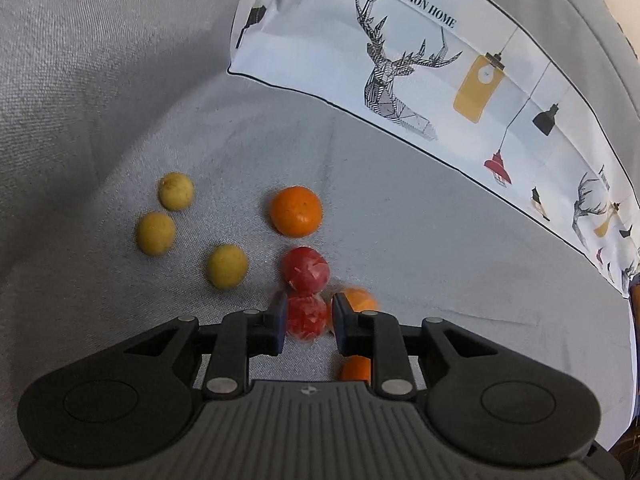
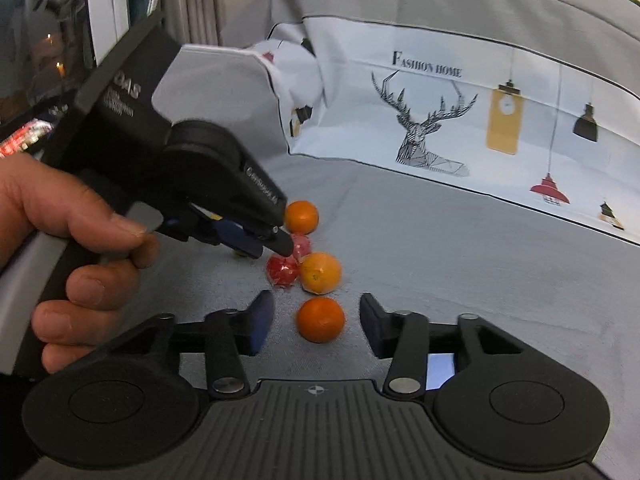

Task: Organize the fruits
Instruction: 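Grasp a red wrapped fruit with the left tool while the right tool grasps an orange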

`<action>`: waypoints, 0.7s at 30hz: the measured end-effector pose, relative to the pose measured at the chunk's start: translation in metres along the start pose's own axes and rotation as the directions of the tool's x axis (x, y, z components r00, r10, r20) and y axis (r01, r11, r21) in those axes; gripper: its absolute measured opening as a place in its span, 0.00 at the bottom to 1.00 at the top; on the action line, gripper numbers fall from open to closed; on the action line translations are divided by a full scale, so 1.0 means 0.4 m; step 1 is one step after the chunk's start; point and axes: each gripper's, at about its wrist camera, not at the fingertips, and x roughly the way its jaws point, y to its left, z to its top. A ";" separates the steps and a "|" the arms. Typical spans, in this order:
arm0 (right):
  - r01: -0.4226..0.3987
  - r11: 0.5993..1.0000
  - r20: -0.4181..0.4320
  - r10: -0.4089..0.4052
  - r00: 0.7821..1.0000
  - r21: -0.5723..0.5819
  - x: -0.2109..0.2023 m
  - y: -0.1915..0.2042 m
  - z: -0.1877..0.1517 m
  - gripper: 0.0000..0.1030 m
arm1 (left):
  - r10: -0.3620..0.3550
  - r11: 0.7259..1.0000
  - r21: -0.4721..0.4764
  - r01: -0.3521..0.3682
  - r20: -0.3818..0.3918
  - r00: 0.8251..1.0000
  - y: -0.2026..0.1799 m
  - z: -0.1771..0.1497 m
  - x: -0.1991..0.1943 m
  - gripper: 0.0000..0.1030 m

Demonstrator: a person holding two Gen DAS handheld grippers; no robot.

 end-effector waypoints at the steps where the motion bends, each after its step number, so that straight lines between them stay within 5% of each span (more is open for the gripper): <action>1: 0.000 1.000 -0.006 0.000 1.000 0.000 0.011 0.003 0.003 0.50 | -0.001 1.000 -0.001 0.001 -0.006 1.000 0.001 0.000 0.006 0.26; 18: 0.055 0.998 -0.171 -0.055 0.984 -0.004 0.205 0.010 -0.001 0.52 | 0.045 0.998 0.055 -0.041 -0.058 0.997 -0.007 0.001 0.063 0.31; 21: 0.050 0.999 -0.167 -0.050 0.985 -0.006 0.208 0.014 -0.004 0.38 | 0.047 0.997 0.063 -0.044 -0.047 0.998 -0.007 0.000 0.056 0.31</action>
